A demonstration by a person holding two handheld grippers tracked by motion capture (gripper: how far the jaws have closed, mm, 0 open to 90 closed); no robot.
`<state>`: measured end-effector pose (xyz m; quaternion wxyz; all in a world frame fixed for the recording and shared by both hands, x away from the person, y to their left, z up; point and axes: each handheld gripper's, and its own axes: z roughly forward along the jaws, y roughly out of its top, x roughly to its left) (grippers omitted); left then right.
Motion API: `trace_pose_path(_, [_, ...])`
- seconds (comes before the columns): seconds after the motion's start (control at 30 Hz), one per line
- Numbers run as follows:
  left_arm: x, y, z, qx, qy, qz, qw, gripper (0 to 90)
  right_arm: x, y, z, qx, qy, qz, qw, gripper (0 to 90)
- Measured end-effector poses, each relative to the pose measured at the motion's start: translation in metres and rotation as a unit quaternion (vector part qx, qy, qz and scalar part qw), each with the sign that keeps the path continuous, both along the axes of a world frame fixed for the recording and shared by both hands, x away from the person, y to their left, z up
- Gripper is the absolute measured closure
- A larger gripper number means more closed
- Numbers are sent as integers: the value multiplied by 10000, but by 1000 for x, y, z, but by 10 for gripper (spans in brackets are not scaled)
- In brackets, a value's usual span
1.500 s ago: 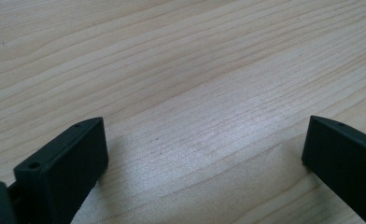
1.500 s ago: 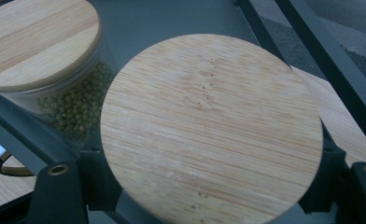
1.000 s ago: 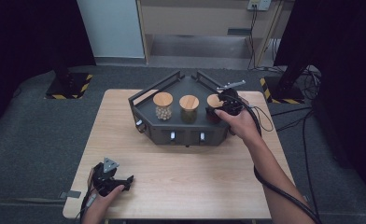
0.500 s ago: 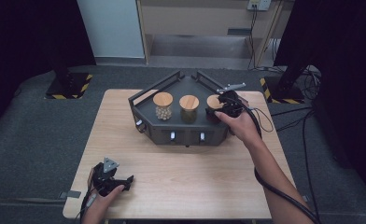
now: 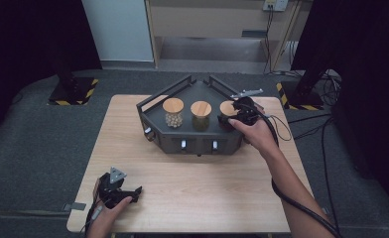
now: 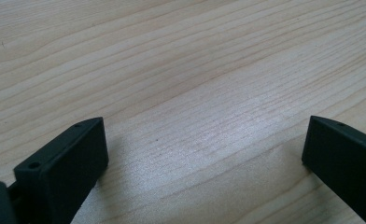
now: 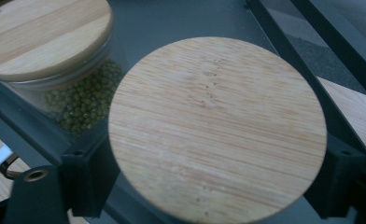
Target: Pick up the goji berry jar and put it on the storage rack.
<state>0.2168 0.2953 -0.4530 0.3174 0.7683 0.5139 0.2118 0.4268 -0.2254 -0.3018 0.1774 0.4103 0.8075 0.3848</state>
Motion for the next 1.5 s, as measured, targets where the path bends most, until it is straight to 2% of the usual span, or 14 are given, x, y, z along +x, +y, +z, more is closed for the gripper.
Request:
trace_pose_path(0.13, [0,0,0,-1,0,1,10000,0,-9,-1,0,-79,-136,21,9999,93])
trace_pose_path(0.2, [0,0,0,-1,-1,0,10000,0,-14,-4,1,-39,-196,-8,9998,78])
trace_pose_path(0.47, [0,0,0,-1,-1,1,10000,0,-39,-21,6,155,-429,38,9990,49])
trace_pose_path(0.77, [0,0,0,-1,-1,1,10000,0,-67,-39,2,274,-531,-4,9982,48])
trace_pose_path(0.97, [0,0,0,0,-1,0,10000,0,-88,-46,-6,208,-614,-31,9979,47])
trace_pose_path(1.07, [0,0,0,-1,-2,1,10000,0,-97,-50,-12,297,-583,-86,9978,46])
trace_pose_path(1.2, [0,0,0,1,-1,0,10000,0,-109,-52,-23,224,-583,-100,9980,42])
trace_pose_path(1.5, [0,0,0,-2,-2,2,10000,0,-122,-60,-48,244,-403,-138,9988,42])
